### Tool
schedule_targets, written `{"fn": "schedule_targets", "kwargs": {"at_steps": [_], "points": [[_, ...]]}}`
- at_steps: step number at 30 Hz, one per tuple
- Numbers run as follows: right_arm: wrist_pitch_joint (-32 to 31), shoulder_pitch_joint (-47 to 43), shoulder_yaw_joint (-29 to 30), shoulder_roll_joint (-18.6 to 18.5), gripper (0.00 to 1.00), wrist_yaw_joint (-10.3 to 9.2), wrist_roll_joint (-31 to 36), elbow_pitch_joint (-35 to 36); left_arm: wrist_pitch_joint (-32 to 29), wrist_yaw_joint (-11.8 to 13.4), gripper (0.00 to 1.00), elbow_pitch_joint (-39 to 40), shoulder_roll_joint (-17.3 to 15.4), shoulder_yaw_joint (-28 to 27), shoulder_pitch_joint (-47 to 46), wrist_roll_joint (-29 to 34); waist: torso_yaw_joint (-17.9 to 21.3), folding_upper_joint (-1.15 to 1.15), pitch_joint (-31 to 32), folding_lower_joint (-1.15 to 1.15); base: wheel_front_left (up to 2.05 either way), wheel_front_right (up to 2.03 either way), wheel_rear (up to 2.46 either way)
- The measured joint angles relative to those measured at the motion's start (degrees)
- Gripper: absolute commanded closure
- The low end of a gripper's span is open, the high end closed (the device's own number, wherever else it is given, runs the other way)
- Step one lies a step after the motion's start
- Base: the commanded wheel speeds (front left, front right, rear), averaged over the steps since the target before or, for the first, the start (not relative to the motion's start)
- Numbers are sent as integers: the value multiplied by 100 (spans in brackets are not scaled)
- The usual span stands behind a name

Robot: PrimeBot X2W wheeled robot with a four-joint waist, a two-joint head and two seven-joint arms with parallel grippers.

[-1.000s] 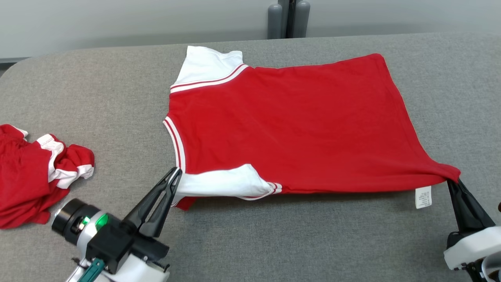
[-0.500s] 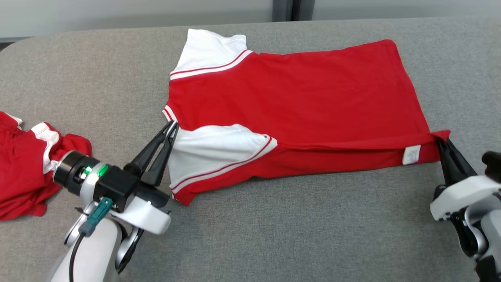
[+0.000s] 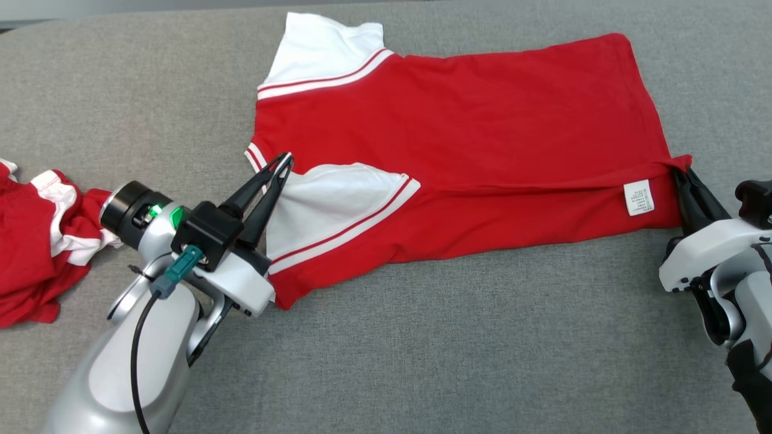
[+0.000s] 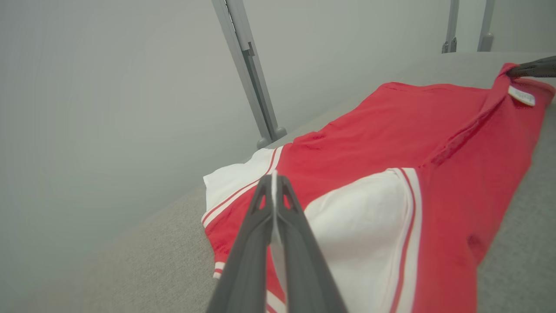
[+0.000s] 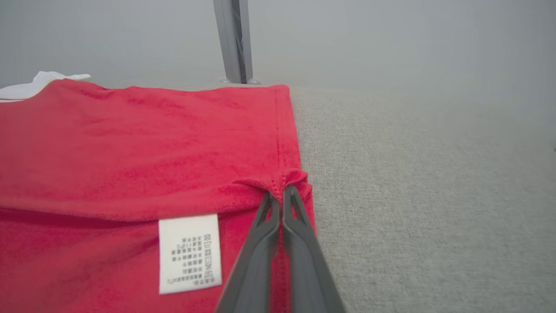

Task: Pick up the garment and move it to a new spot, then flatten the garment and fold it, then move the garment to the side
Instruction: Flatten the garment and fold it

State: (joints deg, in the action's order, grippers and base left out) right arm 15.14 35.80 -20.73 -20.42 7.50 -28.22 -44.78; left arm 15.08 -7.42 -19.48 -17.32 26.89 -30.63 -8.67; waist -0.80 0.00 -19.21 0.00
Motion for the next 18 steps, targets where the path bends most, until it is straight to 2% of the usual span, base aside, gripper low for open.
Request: {"fn": "schedule_targets", "kwargs": {"at_steps": [1,3,4,5,7,9,10,13,18], "points": [[0,41,-16,13,100,0,0,-48,0,0,100,-55,-1,16,-60,4,7,0,-36,0,0,0,0],[0,120,-38,44,88,1,2,-162,0,0,100,-178,-10,37,-178,34,23,0,-105,0,0,0,0],[0,148,-24,53,8,0,9,-192,0,0,100,-221,-5,33,-220,53,30,0,-130,0,0,0,0],[0,170,19,58,0,0,16,-194,0,-1,100,-255,0,-5,-265,92,36,0,-151,0,0,0,0],[0,184,159,71,0,0,53,-101,0,2,100,-315,11,-137,-314,189,47,0,-169,0,0,0,0],[0,175,316,87,0,0,121,82,0,53,65,-356,37,-283,-313,226,56,0,-156,0,0,0,0],[0,149,410,99,0,0,158,190,0,62,53,-352,47,-332,-311,258,59,0,-140,0,0,0,0],[0,-94,621,149,0,0,222,471,0,145,0,-291,110,-519,-219,320,66,0,-62,0,0,0,0],[0,-608,875,257,0,0,299,748,0,176,0,-112,227,-911,129,213,71,0,116,0,0,0,0]]}}
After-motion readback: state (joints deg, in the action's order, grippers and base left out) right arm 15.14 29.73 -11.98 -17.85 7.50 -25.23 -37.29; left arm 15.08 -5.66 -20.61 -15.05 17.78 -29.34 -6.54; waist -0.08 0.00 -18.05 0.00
